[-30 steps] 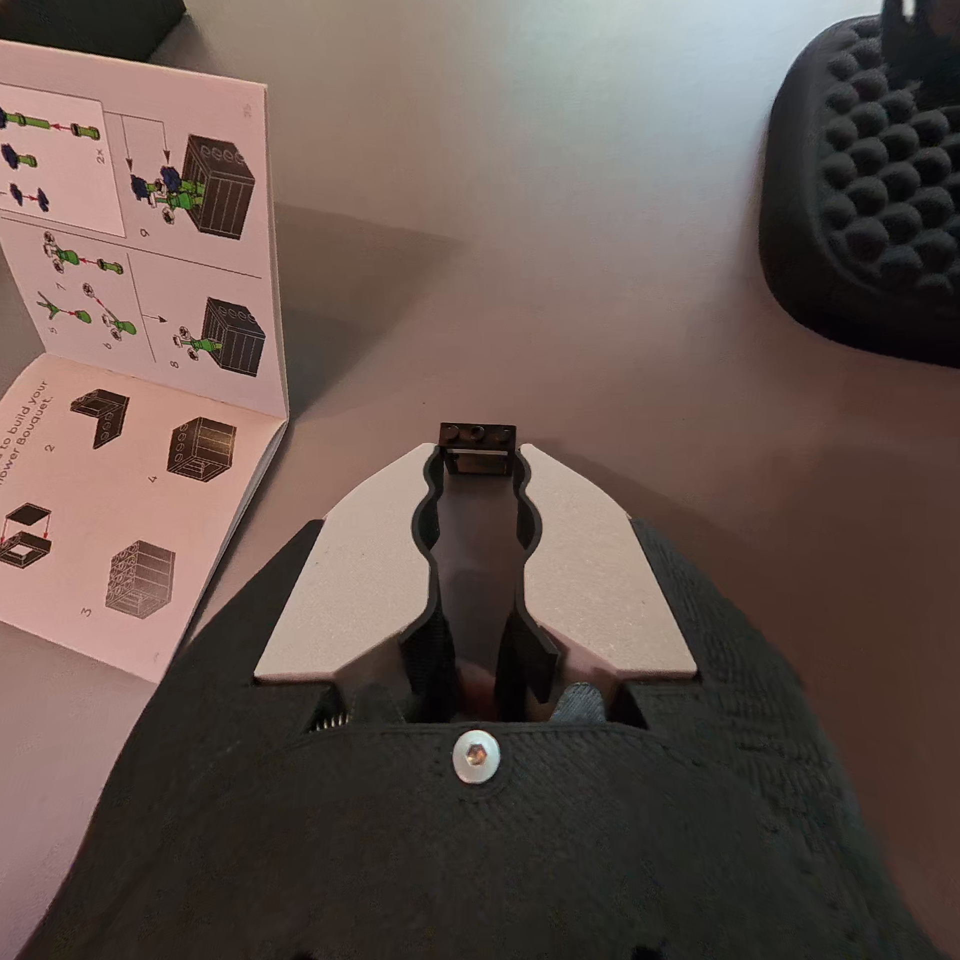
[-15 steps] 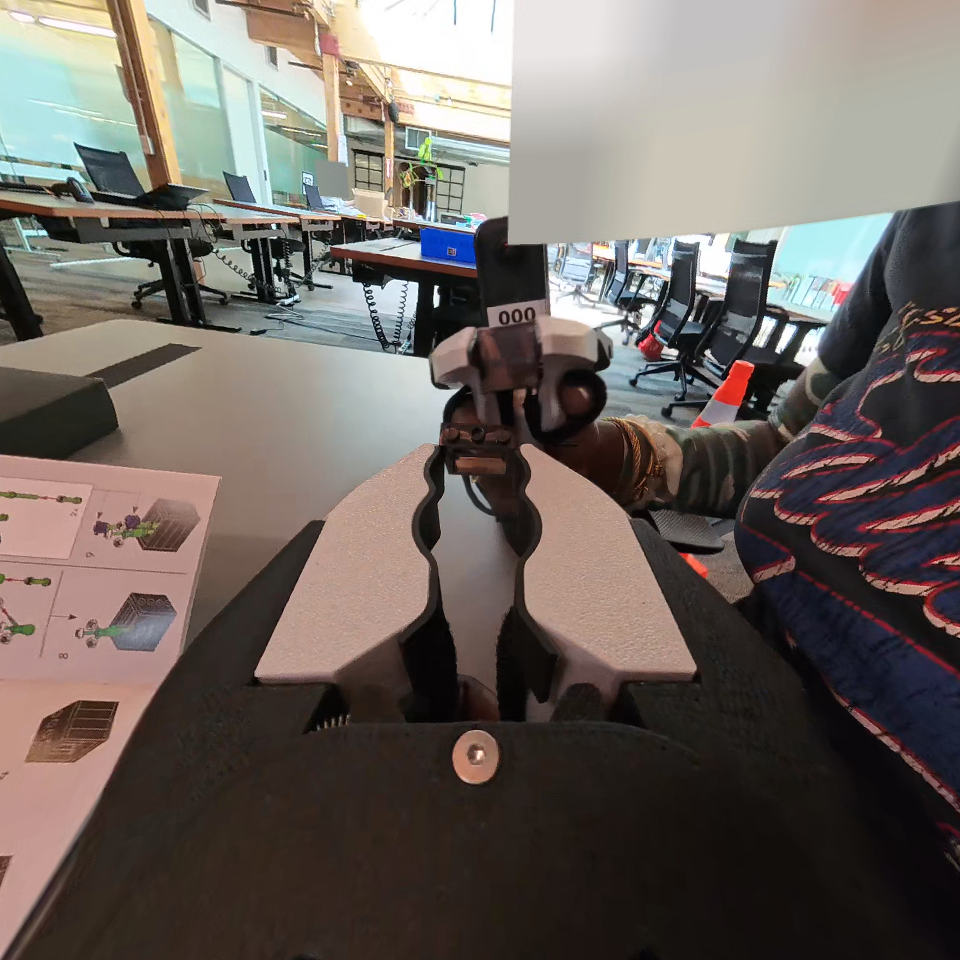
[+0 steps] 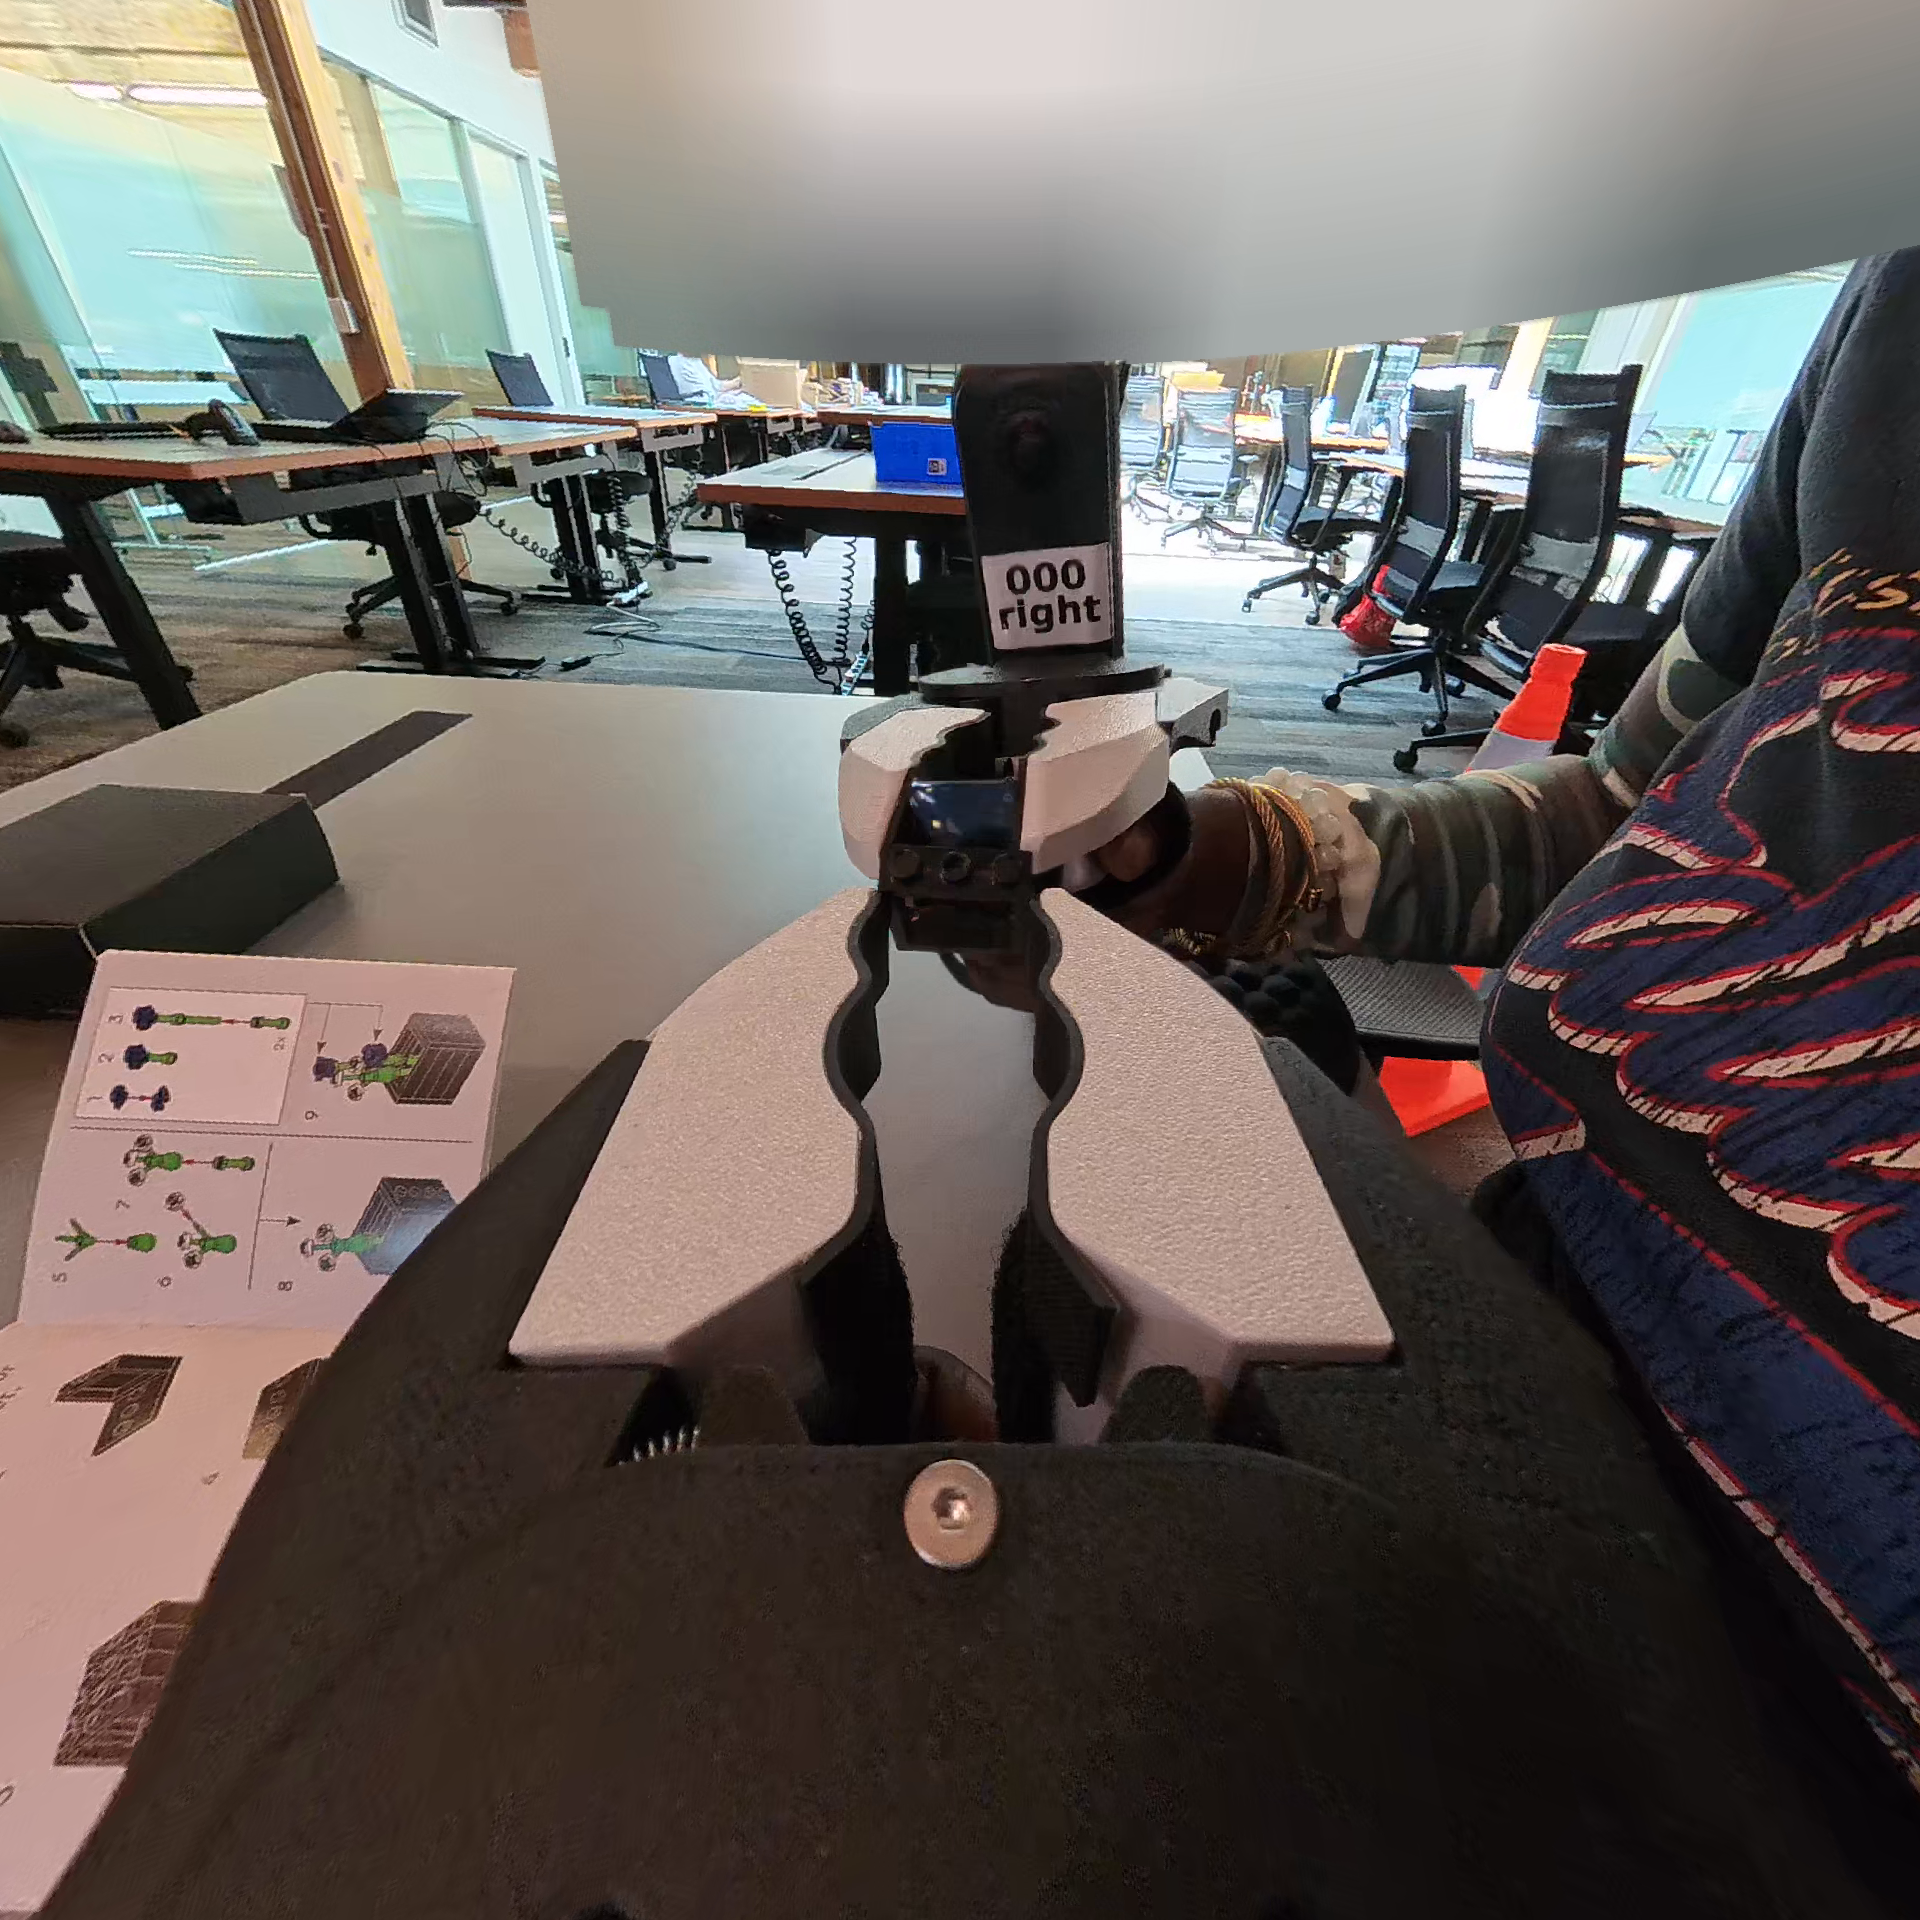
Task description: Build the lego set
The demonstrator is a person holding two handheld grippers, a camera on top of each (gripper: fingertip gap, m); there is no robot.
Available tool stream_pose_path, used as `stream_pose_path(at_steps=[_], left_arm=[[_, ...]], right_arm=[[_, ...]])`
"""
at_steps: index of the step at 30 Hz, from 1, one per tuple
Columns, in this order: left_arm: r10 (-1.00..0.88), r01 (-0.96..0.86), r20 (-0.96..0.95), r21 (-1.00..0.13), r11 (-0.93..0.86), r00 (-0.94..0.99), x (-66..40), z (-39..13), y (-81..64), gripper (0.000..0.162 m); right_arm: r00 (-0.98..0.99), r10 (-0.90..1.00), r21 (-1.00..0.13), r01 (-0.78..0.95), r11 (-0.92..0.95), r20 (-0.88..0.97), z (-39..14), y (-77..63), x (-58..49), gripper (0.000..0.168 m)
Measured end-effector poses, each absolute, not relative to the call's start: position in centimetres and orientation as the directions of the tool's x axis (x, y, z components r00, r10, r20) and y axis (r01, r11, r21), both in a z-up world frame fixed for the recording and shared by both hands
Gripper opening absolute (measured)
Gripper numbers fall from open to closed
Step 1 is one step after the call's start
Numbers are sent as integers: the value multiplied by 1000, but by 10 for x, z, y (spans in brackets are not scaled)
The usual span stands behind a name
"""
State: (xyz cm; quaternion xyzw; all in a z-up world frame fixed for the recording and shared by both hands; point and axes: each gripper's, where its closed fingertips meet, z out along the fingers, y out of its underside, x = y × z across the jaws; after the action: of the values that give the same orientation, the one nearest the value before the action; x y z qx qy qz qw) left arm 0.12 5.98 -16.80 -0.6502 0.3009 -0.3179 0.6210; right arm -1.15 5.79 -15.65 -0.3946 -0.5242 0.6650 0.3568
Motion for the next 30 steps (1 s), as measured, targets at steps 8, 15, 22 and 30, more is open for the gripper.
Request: stream_pose_path(at_steps=[8, 15, 22, 30], left_arm=[[-797, 8, 56, -998, -65, 601, 3, -169, 58, 25], [-807, 18, 80, -996, -86, 585, 5, -170, 57, 25], [-808, 78, 127, -992, -100, 576, 3, -170, 59, 25], [-795, 102, 122, -992, -76, 595, 0, -168, 62, 25]], right_arm=[[-459, 881, -987, -49, -154, -115, -156, 54, -10, 22], [-487, 867, -992, -7, -129, -109, -157, 53, -10, 21], [-477, 874, -996, 30, -86, -90, -157, 54, -12, 22], [-465, 880, -989, 141, -34, -97, -157, 57, -15, 22]])
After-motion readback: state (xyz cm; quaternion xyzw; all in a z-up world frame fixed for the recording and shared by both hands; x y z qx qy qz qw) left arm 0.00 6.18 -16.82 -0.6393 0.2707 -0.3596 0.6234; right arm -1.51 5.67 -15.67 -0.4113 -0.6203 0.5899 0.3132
